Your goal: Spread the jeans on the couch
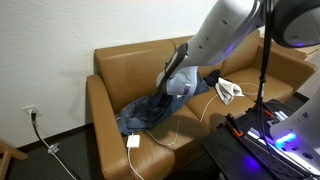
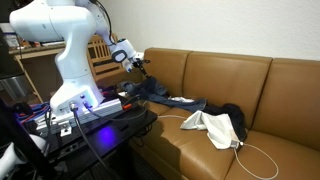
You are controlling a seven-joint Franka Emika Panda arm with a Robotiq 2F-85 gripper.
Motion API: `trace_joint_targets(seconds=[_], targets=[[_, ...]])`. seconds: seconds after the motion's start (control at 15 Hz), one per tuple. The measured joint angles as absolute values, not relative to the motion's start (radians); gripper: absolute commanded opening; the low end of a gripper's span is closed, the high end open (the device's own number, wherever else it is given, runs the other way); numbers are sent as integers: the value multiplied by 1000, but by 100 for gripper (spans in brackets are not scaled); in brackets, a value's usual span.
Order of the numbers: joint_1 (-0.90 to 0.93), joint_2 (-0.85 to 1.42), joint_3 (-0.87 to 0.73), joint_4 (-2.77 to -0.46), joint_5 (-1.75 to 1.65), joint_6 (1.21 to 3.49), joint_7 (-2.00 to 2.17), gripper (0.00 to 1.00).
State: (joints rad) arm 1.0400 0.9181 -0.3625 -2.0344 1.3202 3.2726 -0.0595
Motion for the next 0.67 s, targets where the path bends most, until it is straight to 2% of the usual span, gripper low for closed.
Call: trace_joint_targets(seconds=[0.2,0.4,0.67], targets=[[875,879,-258,-2010,1324,3190,-158,100],[805,839,-211,-2114,1266,3118,-162,100],[748,836,-154,-2131,1110,3163,-46,100]])
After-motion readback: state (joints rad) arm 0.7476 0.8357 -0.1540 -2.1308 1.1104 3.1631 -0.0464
